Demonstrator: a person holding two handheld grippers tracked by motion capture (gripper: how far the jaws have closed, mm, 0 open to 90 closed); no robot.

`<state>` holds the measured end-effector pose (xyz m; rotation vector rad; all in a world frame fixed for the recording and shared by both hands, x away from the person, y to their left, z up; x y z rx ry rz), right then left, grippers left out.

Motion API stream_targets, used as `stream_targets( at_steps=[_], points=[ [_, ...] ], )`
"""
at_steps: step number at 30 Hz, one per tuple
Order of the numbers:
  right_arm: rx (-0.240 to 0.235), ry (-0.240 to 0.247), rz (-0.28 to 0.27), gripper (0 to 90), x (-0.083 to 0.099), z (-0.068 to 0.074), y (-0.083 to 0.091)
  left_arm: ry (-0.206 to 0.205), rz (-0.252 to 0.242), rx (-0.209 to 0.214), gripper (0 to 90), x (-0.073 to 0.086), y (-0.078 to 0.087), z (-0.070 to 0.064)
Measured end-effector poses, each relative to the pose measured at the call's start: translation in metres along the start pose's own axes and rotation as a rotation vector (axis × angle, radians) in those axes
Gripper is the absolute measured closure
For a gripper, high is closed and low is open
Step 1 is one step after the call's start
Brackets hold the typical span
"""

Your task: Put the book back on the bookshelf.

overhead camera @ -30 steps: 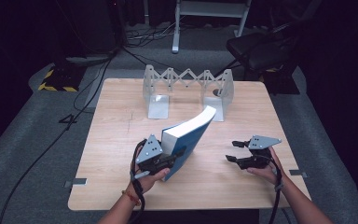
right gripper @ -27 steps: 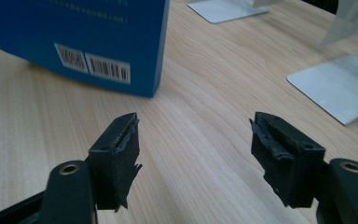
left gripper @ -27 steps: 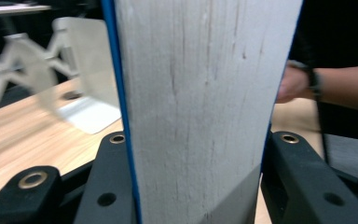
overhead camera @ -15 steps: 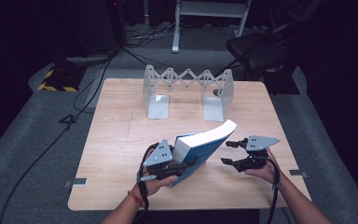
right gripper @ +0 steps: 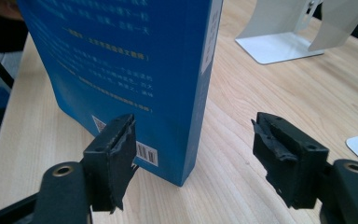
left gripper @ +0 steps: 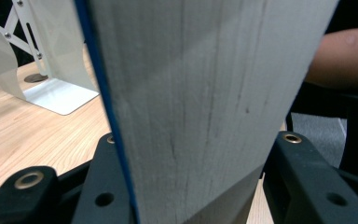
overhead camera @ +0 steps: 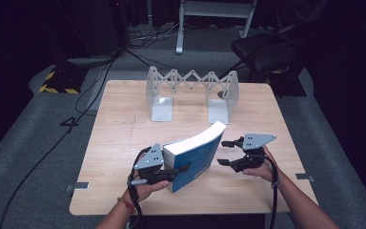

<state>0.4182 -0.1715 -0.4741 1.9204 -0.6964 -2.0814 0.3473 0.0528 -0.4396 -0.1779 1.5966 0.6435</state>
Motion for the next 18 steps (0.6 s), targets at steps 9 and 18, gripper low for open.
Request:
stream_targets(
  at_steps=[9, 18],
  points=[
    [-0.067, 0.005, -0.019, 30.9, -0.007, 0.001, -0.017, -0.023, 0.034, -0.031, 57.2, 0.008, 0.006, 0.001],
    [-0.094, 0.017, -0.031, 32.1, -0.009, 0.009, -0.029, -0.084, 0.071, -0.069, 55.1, 0.015, 0.009, -0.002]
  ],
)
Point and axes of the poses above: each handheld gripper's, and its own axes: y roughly backward along the jaws, x roughly out of its underside, z roughly to its left, the point moved 7 cm from there along -y, roughly forward along the jaws, and after that the axes turned 8 degrees about -x, right-handed, at the moved point
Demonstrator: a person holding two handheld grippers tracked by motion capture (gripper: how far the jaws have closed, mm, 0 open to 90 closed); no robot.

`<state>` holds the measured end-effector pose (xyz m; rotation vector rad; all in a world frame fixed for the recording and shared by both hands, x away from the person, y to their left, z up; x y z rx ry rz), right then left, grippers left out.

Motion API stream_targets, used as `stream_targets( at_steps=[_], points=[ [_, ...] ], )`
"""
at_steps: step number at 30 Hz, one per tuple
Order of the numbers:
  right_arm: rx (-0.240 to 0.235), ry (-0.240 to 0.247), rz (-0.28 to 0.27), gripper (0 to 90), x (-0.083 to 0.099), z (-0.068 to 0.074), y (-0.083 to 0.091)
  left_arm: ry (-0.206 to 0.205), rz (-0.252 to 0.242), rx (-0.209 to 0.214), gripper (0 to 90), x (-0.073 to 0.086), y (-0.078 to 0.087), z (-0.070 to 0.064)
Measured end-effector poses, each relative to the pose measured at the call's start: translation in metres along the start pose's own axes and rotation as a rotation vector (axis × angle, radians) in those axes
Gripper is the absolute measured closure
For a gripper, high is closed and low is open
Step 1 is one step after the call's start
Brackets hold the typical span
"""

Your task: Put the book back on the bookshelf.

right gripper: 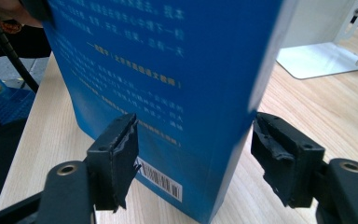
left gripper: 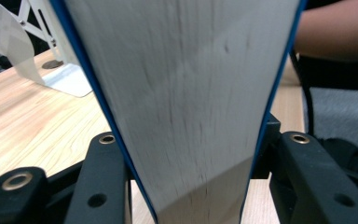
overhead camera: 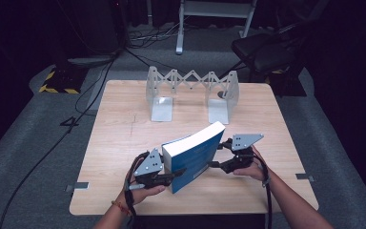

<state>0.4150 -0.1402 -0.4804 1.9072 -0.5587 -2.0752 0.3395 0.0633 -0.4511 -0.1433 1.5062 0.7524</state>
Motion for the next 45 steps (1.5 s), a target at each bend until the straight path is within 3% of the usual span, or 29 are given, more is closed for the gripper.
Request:
stream_targets(
  at_steps=[8, 11, 14, 17, 19, 20, 28, 39, 45],
  points=[
    [0.050, -0.005, -0.032, 29.2, -0.001, 0.005, -0.001, -0.027, 0.013, -0.052, 52.7, 0.004, 0.000, -0.002],
    [0.055, -0.007, -0.035, 30.0, -0.001, 0.006, 0.000, -0.034, 0.036, -0.080, 47.6, 0.008, -0.001, -0.002],
    [0.057, -0.011, -0.043, 31.9, 0.000, 0.006, 0.001, -0.056, 0.100, -0.116, 42.5, 0.020, -0.004, -0.004],
    [0.069, -0.007, -0.040, 31.7, 0.000, 0.007, 0.002, -0.084, 0.163, -0.132, 43.0, 0.032, -0.009, -0.008],
    [0.068, -0.010, -0.045, 31.9, -0.001, 0.008, 0.004, -0.079, 0.201, -0.134, 44.0, 0.038, -0.014, -0.009],
    [0.065, -0.008, -0.056, 33.1, -0.003, 0.010, 0.007, -0.105, 0.231, -0.143, 45.4, 0.042, -0.018, -0.011],
    [0.055, 0.042, -0.052, 37.1, -0.006, 0.022, 0.018, -0.052, 0.235, -0.144, 47.3, 0.044, -0.016, -0.004],
    [0.046, 0.075, -0.030, 39.9, -0.003, 0.033, 0.025, -0.065, 0.233, -0.146, 41.7, 0.044, -0.014, 0.002],
    [0.030, 0.073, -0.058, 39.9, -0.009, 0.036, 0.026, -0.066, 0.208, -0.145, 39.9, 0.042, -0.009, 0.004]
  ],
)
Point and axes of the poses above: each handheld gripper's, and its own axes: y roughly backward along the jaws, x roughly out of its underside, z roughly to its left, the point moved 7 cm from there along -y, roughly forward along the jaws, and after that the axes turned 8 degrees about -x, right-handed, at the moved point
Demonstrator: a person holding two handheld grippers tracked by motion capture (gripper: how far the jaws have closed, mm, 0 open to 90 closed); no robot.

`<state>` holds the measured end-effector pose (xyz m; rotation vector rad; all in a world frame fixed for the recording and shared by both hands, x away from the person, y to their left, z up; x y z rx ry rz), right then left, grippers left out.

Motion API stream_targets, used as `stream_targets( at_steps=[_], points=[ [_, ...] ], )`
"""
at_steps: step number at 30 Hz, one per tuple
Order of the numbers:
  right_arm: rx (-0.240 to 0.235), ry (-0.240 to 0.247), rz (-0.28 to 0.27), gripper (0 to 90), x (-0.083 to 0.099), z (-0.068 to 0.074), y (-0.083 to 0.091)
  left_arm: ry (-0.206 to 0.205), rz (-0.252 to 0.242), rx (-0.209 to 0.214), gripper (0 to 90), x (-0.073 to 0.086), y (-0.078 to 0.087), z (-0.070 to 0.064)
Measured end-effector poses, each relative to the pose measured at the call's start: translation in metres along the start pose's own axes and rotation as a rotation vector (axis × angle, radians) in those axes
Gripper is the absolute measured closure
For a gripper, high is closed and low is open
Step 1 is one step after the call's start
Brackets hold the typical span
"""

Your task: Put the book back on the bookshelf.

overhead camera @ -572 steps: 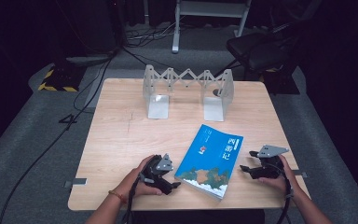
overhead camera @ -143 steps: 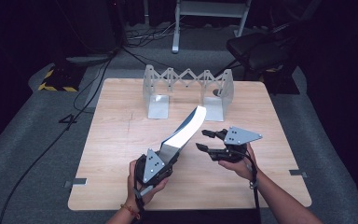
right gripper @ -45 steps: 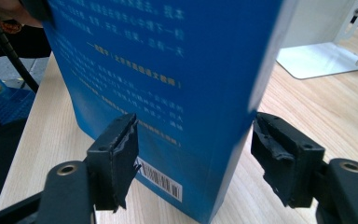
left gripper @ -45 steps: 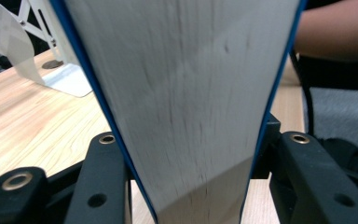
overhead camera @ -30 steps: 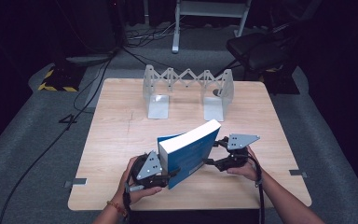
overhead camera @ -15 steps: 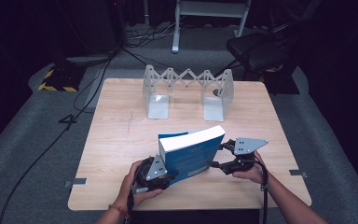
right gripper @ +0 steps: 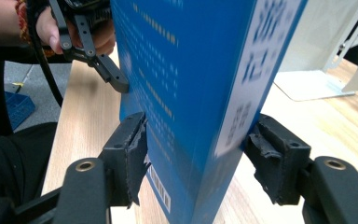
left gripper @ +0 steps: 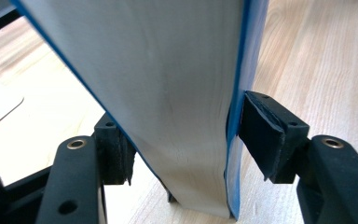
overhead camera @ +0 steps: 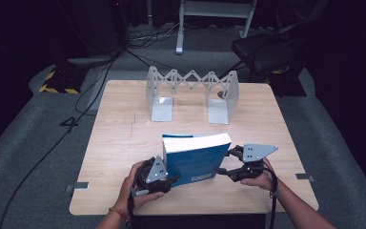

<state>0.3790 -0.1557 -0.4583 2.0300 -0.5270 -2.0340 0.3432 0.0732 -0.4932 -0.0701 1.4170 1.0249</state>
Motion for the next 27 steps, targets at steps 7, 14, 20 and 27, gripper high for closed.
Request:
stream_targets(
  at_steps=[7, 14, 20, 27],
  points=[
    [-0.012, 0.011, -0.043, 40.0, -0.019, -0.002, -0.001, -0.015, 0.000, -0.007, 40.9, -0.001, 0.001, -0.001],
    [-0.055, 0.082, -0.124, 46.6, -0.058, 0.008, 0.012, -0.040, 0.001, -0.015, 40.0, -0.003, -0.002, -0.001],
    [-0.058, 0.126, -0.095, 50.9, -0.072, 0.018, 0.009, -0.022, 0.000, -0.014, 39.7, -0.004, -0.004, 0.001],
    [-0.019, 0.111, -0.092, 59.5, -0.074, 0.020, 0.011, 0.022, -0.024, -0.013, 36.2, -0.010, -0.009, 0.010]
  ],
)
Point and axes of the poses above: each handheld gripper's, and its own axes: y roughly backward along the jaws, x roughly out of its underside, z roughly to its left, the point moved 7 cm from there along -y, roughly forward along the jaws, and after that the axes turned 8 degrees about -x, right-handed, at the moved point
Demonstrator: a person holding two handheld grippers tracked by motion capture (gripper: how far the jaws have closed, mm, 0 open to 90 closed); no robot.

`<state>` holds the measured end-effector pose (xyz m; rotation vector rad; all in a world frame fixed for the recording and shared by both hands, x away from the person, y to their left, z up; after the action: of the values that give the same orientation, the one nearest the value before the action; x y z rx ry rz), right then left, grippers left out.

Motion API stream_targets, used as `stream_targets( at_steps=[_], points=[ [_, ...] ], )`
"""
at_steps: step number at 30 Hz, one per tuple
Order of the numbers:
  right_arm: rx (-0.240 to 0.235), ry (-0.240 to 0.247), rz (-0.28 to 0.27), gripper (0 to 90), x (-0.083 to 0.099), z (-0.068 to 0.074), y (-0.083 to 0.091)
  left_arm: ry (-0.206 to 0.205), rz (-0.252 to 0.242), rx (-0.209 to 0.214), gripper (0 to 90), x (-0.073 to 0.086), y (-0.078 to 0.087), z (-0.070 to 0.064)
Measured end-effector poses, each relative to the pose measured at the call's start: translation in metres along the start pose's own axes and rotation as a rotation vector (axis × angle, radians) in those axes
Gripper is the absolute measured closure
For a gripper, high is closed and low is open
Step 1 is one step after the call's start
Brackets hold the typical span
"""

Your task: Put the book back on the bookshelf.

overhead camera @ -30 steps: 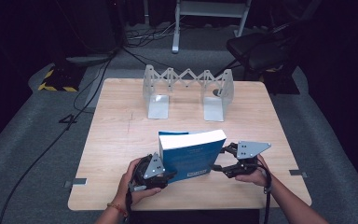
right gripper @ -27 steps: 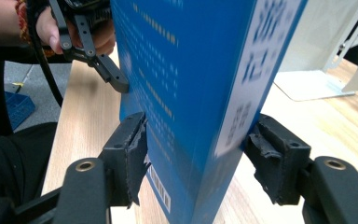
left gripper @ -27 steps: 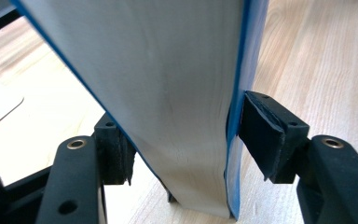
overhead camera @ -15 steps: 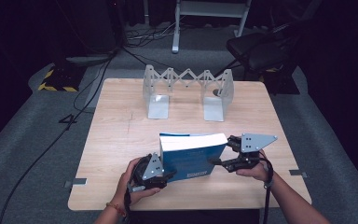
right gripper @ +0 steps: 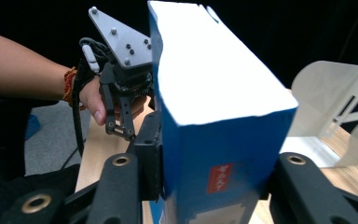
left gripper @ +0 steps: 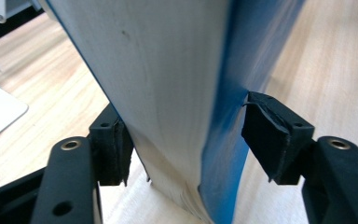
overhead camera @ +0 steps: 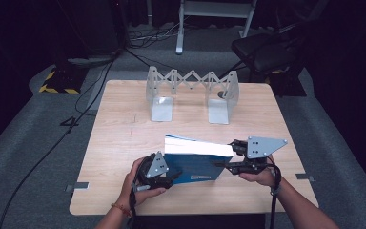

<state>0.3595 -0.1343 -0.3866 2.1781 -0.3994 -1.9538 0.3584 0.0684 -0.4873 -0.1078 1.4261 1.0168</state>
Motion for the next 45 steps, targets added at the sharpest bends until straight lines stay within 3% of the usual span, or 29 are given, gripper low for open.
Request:
stream_targets(
  at_steps=[6, 14, 20, 24, 27, 37, 39, 41, 45],
  points=[
    [0.056, -0.011, 0.043, 60.6, -0.002, 0.003, 0.004, 0.015, -0.016, -0.022, 32.8, -0.007, -0.005, 0.004],
    [0.116, -0.044, 0.078, 60.6, 0.001, 0.003, 0.019, 0.038, -0.087, -0.052, 35.9, -0.021, -0.003, 0.009],
    [0.166, -0.082, 0.112, 60.5, 0.006, 0.004, 0.039, 0.050, -0.130, -0.034, 35.3, -0.037, -0.013, 0.008],
    [0.175, -0.089, 0.145, 60.4, 0.006, 0.006, 0.044, 0.038, -0.138, -0.025, 34.3, -0.047, -0.019, 0.005],
    [0.180, -0.111, 0.168, 60.2, 0.006, 0.004, 0.048, 0.006, -0.130, -0.050, 34.0, -0.054, -0.023, 0.006],
    [0.185, -0.132, 0.245, 57.9, 0.000, -0.001, 0.045, 0.000, -0.104, -0.072, 36.5, -0.053, -0.022, 0.010],
    [0.176, -0.138, 0.255, 56.8, -0.001, -0.002, 0.045, -0.033, -0.084, -0.088, 36.7, -0.051, -0.020, 0.010],
    [0.165, -0.154, 0.251, 55.7, -0.006, -0.005, 0.045, -0.055, -0.056, -0.090, 36.9, -0.045, -0.015, 0.011],
    [0.135, -0.150, 0.295, 54.7, -0.013, -0.006, 0.040, -0.028, 0.013, -0.096, 35.7, -0.020, -0.005, 0.017]
  ],
)
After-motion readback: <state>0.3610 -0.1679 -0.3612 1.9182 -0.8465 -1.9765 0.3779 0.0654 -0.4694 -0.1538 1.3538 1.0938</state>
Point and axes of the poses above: each handheld gripper's, and its own axes: y roughly backward along the jaws, x roughly out of its underside, z roughly to its left, the point moved 7 cm from there along -y, roughly forward along the jaws, and after that the axes turned 8 degrees about -x, right-handed, at the moved point
